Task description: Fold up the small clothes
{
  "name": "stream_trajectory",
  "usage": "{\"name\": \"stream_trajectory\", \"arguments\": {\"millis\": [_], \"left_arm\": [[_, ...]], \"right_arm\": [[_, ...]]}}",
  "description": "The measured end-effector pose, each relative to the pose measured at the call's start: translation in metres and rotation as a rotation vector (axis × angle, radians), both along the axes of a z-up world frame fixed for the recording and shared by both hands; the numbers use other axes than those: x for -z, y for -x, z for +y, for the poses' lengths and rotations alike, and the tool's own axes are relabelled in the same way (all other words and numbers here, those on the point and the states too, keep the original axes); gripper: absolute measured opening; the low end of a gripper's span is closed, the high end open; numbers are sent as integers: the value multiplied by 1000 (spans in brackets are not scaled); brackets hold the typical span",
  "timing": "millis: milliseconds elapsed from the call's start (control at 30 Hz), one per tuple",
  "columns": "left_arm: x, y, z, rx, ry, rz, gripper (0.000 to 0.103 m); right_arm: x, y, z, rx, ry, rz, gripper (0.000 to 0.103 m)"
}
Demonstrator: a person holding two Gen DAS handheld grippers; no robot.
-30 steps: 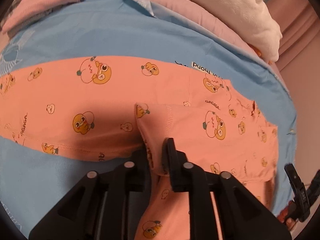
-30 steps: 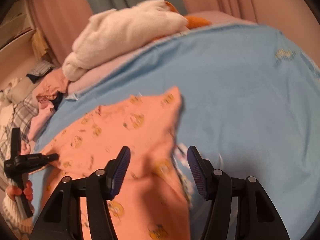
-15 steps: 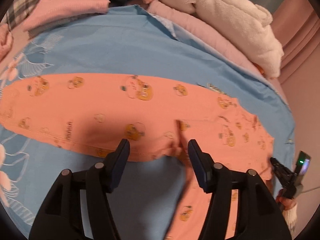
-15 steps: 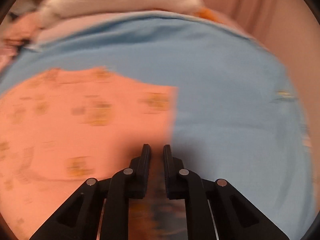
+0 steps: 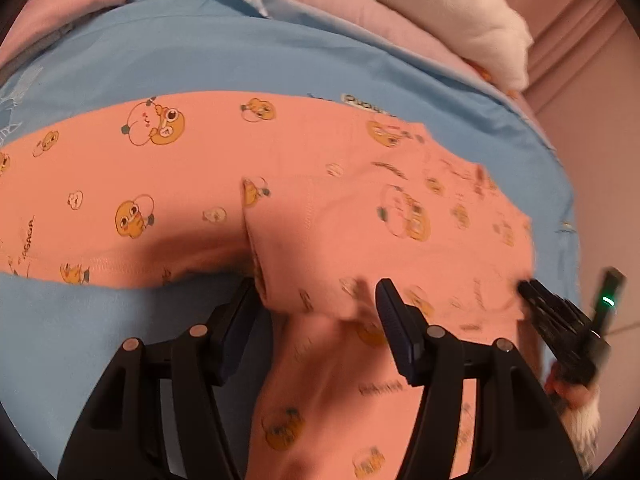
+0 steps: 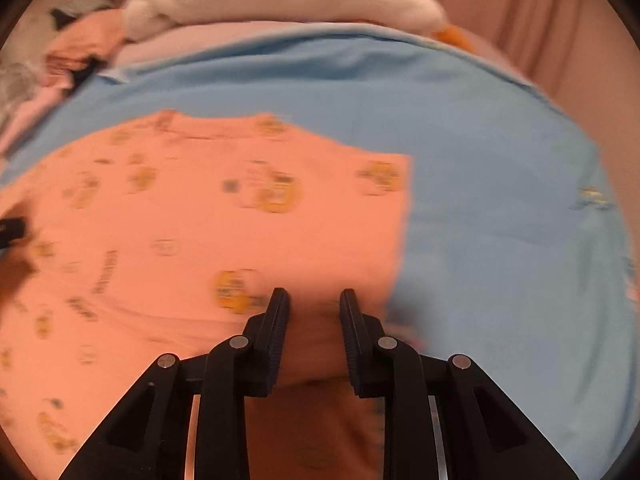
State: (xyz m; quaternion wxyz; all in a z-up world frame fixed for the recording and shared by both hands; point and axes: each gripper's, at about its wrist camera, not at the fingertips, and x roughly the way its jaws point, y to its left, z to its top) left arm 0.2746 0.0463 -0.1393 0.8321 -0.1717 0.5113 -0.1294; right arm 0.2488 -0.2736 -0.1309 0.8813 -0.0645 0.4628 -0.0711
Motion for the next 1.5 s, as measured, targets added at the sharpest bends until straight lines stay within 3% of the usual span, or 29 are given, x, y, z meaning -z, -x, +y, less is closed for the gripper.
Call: {"name": "stream_trajectory", "arguments": {"millis": [67,133,167,233,333,467,600,733,833,933,1000,1067,1167,1333,1500], "left_arm": [[-6,10,21,-34,42,-23,62],[-7,19,43,-89,66,-31,69],[-6,26,61,-139,76,-30,74],[-1,38,97,-239,81,-16,75],[8,55,151,-379,101,11,75],[15,67,206,-562,253,9,75],[25,68,231,-705,403,-17,78],[25,54,250,-833,437,-78,78],[22,44,266,-901,440,-94,76],[18,38,285,-953,424,-76,58],[19,31,290,-940,368,-27,2],[22,29,292,-925,345,0,1],[8,36,284,-883,286,-40,0],[-53,29,230,-686,158,-176,0],[-119,25,140,-462,68,-319,0]], "right_arm": [[-1,1,-14,34,-45,7,33],[-9,6,-21,34,-92,-14,34],[-13,7,-20,36,-60,-24,34],[-16,9,-23,55,-11,-28,34],[-28,12,-18,57,-36,-61,34],[-49,27,3,-11,-133,-135,34],[-60,35,26,-77,-222,-170,34],[-63,41,53,-143,-243,-171,34],[-62,42,73,-191,-242,-159,34],[-57,42,85,-224,-233,-144,34],[-53,42,90,-235,-232,-133,34],[-49,43,92,-238,-233,-125,34],[-46,46,92,-235,-229,-118,34],[-48,53,81,-207,-247,-123,34],[-50,67,63,-169,-277,-129,34]]}}
